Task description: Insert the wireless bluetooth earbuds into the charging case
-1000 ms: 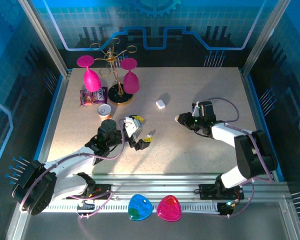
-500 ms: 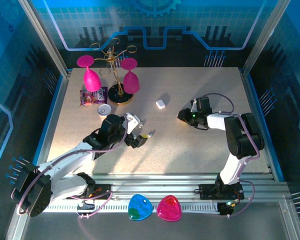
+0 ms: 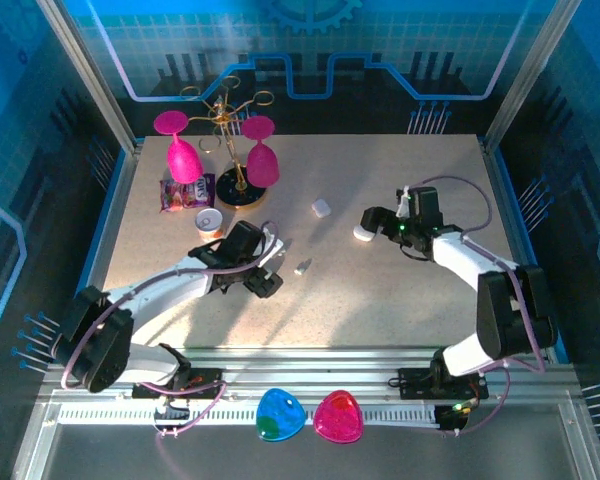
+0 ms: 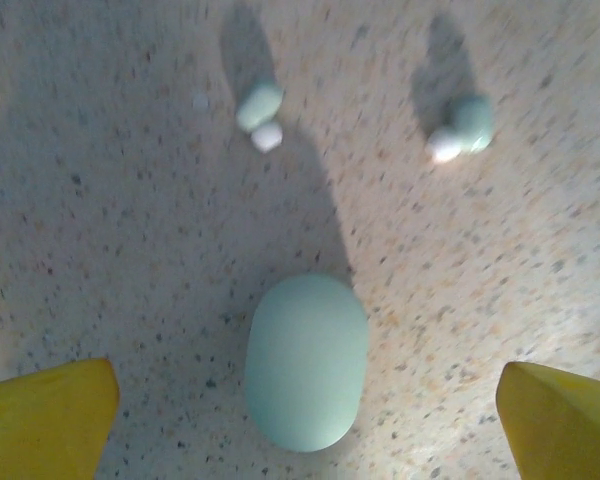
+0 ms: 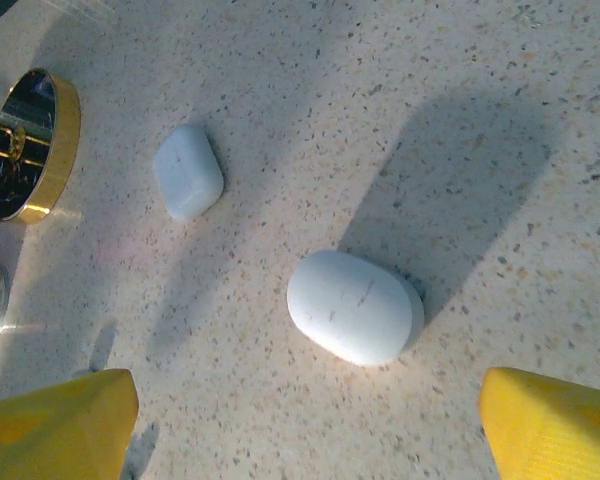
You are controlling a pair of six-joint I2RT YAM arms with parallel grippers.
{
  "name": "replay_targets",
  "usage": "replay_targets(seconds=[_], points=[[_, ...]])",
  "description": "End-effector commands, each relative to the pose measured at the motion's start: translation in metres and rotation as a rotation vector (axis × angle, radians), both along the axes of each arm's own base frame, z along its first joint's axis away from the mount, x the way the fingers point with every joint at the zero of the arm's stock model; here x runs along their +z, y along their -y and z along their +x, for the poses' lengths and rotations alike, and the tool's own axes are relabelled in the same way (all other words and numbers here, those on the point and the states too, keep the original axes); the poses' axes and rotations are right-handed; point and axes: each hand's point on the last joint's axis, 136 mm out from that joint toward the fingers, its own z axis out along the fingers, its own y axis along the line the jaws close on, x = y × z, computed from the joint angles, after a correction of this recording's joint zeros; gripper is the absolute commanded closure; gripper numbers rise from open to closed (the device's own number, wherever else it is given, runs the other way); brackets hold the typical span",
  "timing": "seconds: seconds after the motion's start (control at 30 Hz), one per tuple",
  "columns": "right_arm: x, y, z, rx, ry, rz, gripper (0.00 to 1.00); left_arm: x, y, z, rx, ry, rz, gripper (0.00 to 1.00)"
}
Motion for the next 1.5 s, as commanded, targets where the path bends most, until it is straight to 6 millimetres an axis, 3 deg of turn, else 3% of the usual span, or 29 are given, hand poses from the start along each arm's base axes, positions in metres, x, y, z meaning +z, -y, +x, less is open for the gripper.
replay_targets(seconds=[0.0, 0.23, 0.33, 0.67, 0.8, 0.9, 1.07, 1.17, 1.33, 1.47], points=[[-0.006, 0.007, -0.021, 0.015, -0.031, -0.054, 0.11, -0.008, -0.011, -0.006, 0.009, -0.056, 0.083, 0.05], [0.007, 0.011, -0.036, 0.019, -0.001, -0.063, 0.11, -0.025, -0.009, -0.003, 0.0, -0.111, 0.11, 0.11], [0.012, 0.011, -0.039, 0.021, 0.007, -0.06, 0.12, -0.027, -0.003, -0.001, -0.006, -0.118, 0.091, 0.21], [0.019, 0.014, -0.051, 0.017, 0.019, -0.061, 0.12, -0.042, -0.003, -0.001, -0.01, -0.156, 0.112, 0.3], [0.025, 0.014, -0.055, 0.017, 0.029, -0.052, 0.12, -0.043, -0.001, -0.002, -0.015, -0.162, 0.101, 0.51], [0.031, 0.012, -0.058, 0.02, 0.038, -0.037, 0.13, -0.039, 0.003, -0.003, -0.026, -0.158, 0.073, 0.58], [0.043, 0.005, -0.066, 0.041, 0.046, 0.019, 0.14, -0.022, 0.018, -0.001, -0.048, -0.125, -0.02, 0.63], [0.051, -0.007, -0.075, 0.073, 0.04, 0.099, 0.15, -0.001, 0.034, 0.002, -0.079, -0.075, -0.12, 0.63], [0.065, -0.039, -0.091, 0.171, 0.011, 0.276, 0.16, 0.046, 0.071, -0.002, -0.242, 0.056, -0.332, 0.63], [0.072, -0.067, -0.102, 0.232, -0.045, 0.397, 0.17, 0.068, 0.09, -0.001, -0.321, 0.149, -0.41, 0.63]])
